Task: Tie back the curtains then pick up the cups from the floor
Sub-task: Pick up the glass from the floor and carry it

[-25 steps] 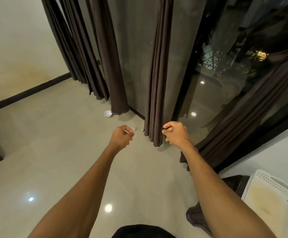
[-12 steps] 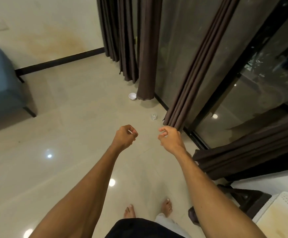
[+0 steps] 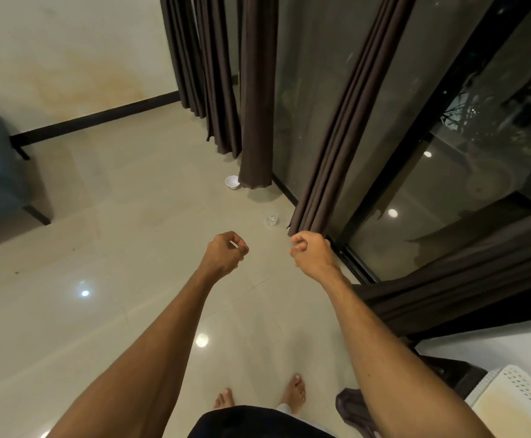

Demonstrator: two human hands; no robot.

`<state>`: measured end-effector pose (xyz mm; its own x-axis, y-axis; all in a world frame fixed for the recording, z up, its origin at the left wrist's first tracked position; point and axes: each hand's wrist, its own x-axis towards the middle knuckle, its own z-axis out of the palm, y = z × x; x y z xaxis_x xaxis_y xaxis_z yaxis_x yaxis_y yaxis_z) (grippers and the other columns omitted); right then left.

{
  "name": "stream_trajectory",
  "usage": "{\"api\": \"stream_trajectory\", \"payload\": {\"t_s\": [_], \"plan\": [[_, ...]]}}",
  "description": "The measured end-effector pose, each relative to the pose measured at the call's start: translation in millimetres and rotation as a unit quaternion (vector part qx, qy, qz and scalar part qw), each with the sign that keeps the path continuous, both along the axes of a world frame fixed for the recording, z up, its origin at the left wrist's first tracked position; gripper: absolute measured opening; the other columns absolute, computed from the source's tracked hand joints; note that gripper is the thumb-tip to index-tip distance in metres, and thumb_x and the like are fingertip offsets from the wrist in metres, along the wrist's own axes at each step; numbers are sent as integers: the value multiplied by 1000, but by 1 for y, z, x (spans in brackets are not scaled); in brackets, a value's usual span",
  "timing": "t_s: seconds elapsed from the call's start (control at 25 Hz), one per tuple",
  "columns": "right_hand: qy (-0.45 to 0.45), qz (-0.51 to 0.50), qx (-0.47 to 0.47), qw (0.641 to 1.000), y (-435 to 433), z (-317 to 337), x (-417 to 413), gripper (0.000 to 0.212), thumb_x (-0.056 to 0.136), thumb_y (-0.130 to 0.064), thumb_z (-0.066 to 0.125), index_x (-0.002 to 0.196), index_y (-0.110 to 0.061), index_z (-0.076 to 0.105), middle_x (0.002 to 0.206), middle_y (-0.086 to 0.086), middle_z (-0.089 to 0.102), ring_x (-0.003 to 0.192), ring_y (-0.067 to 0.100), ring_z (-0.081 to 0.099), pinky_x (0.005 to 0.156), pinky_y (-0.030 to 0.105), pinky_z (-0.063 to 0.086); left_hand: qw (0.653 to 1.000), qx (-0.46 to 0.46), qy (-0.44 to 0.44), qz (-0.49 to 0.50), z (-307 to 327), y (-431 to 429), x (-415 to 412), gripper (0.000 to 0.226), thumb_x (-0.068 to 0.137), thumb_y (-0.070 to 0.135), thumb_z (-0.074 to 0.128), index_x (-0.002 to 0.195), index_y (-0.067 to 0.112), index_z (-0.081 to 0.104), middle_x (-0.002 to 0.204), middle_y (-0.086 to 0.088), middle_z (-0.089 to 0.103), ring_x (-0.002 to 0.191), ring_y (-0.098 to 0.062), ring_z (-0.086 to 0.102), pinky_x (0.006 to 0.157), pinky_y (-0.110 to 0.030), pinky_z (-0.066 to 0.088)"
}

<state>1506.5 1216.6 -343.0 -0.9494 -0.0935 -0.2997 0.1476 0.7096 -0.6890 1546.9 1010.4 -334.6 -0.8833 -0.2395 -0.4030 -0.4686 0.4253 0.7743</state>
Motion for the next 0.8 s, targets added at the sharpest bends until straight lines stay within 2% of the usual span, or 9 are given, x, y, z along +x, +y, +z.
{"api": "stream_trajectory", "payload": {"t_s": [0.16,0.28,0.44,0.8], "plan": [[-4,-16,8,1000,30,-11,-20,21,89,-17,63,109,-23,66,104,3,67,90,18,66,76,33,59,1000,-3,2,-25,4,25,-26,9,89,12,58,92,7,64,74,-6,64,57,-15,54,45,-19,40],[-12,-14,13,1000,40,-17,-35,23,89,-15,62,111,-21,67,105,2,68,90,18,66,76,31,58,1000,-8,0,-18,3,32,-42,10,89,12,58,93,6,65,74,-6,64,57,-16,54,44,-19,41],[-31,-9,17,999,31,-22,-52,23,89,-14,56,107,-21,67,101,-1,67,93,22,67,86,38,57,1000,-1,-3,-11,-1,28,-55,9,88,13,58,91,7,64,74,-7,64,56,-16,54,43,-18,41],[-74,-53,-1,996,-45,-42,-119,23,88,-13,60,109,-18,68,104,3,69,95,22,67,89,42,57,997,-2,-48,-64,-25,-50,-140,10,88,9,57,93,5,65,74,-8,63,55,-15,53,39,-15,39]]}}
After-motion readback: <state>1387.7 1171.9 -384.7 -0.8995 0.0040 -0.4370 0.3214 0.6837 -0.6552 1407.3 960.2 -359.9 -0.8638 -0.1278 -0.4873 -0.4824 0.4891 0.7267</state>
